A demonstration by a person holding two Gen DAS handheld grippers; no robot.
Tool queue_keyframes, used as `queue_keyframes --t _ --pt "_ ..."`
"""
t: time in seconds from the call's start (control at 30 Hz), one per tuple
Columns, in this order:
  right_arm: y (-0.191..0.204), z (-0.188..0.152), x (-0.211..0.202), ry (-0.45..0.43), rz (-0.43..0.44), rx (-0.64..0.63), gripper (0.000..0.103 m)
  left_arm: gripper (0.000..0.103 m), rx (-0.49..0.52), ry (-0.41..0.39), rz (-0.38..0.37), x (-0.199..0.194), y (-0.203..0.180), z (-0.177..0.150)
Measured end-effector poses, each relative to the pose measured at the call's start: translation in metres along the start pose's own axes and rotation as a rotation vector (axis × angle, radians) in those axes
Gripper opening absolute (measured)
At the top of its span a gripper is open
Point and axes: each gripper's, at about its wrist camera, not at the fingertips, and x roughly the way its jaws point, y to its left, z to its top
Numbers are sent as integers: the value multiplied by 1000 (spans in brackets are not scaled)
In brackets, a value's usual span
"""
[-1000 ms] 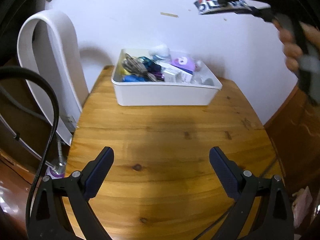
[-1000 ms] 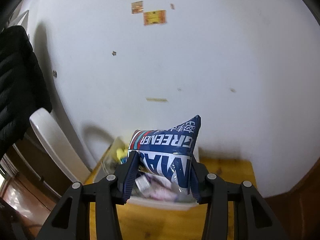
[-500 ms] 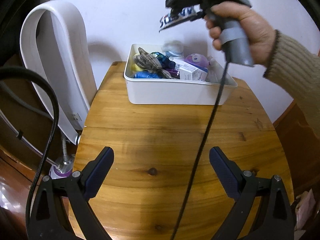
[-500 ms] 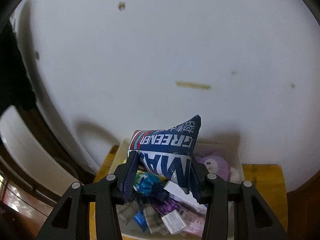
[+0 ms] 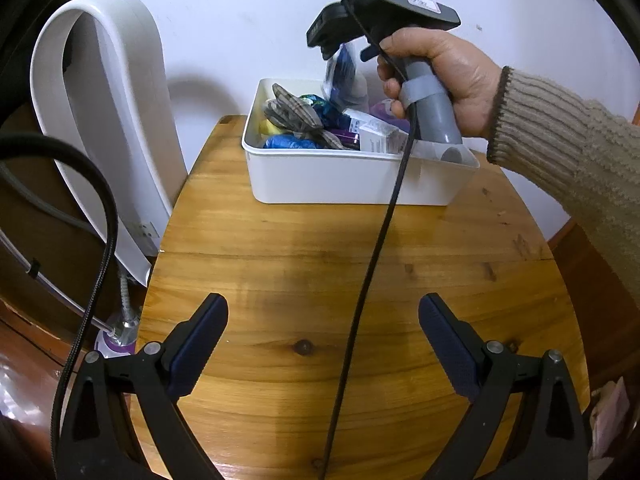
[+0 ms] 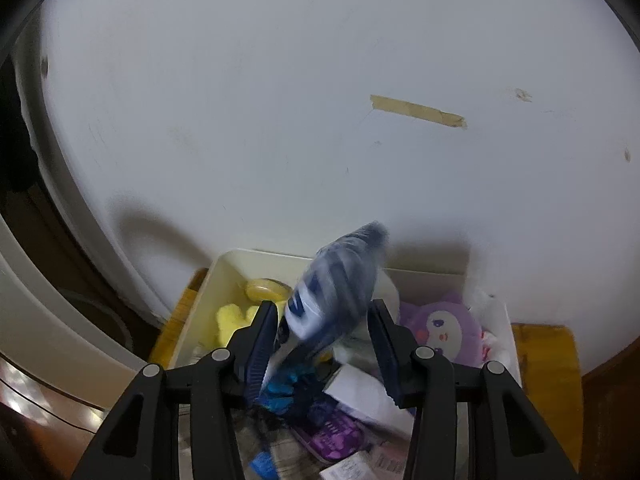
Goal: Organize objects
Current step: 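Lower the snack bag into the tray and open the right gripper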
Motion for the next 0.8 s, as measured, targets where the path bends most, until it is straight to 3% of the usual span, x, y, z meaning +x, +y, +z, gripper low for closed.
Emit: queue_keyframes --t 0.07,0.13,0.6,0.8 --pt "1 -4 4 16 -24 -19 68 97 0 1 -2 -1 0 0" --pt "-3 -10 4 11 -31 -18 72 97 1 2 -2 -1 -1 0" --pt "-25 -29 -12 16 -69 -7 73 97 26 -15 -13 -13 -12 1" --pt "-20 -39 -30 2 -94 -14 79 97 32 -26 -14 -26 -16 0"
